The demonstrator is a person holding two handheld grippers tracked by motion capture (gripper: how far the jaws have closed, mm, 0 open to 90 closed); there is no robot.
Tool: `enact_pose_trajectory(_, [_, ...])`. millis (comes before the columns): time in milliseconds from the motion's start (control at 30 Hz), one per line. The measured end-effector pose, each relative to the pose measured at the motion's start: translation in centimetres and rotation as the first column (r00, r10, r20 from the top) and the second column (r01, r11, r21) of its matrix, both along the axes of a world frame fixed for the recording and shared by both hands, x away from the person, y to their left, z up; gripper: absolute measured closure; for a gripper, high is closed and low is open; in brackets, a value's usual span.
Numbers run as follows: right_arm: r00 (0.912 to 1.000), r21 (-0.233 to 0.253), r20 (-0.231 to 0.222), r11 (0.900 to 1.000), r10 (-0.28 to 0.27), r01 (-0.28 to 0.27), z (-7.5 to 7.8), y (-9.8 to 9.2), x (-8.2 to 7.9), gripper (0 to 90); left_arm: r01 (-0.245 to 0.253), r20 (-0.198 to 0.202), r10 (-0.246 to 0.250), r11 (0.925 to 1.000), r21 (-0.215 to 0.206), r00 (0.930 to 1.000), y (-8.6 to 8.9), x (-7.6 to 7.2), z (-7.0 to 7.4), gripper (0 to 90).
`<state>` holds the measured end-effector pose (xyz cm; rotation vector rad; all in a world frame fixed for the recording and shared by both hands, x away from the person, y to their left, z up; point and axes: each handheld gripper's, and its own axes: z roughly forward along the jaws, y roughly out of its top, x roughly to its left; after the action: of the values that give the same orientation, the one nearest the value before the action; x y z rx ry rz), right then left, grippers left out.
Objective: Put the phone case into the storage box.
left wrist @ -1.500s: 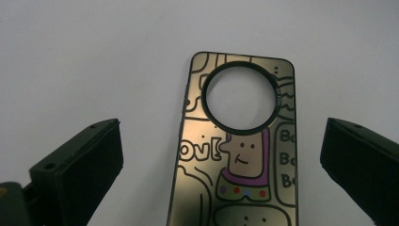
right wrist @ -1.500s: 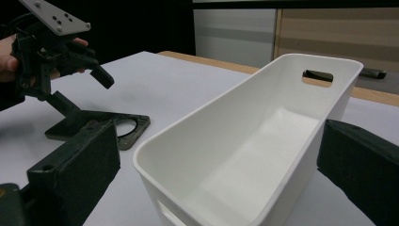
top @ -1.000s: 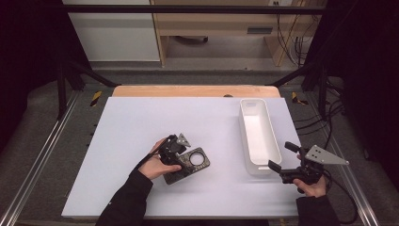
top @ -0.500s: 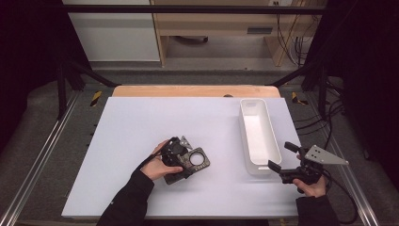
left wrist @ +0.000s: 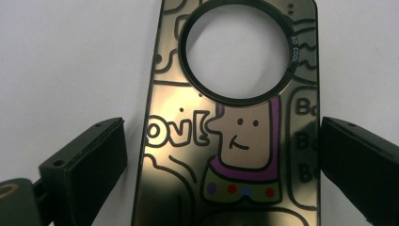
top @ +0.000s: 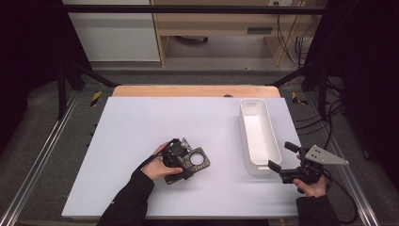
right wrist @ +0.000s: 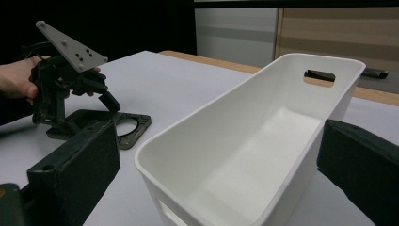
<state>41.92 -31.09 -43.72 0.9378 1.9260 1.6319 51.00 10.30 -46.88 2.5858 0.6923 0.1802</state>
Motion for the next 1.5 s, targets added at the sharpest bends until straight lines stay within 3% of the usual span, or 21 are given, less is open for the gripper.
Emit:
enact_pose_trajectory(1000, [1.0000,0.000,-0.001,1.000,0.003,-0.003,0.01,0.04,0.00,0.4,0.035,0.013,-0.035,0.9990,0.028,0.9993,-0.26,-0.32,0.23,10.8])
enact_pose_trajectory(1500, [1.0000,-0.001,-0.001,1.000,0.009,-0.009,-0.01,0.05,0.02,0.4,0.045,0.009,-0.045,0.9990,0.009,0.9990,0.01,-0.26,0.31,11.4])
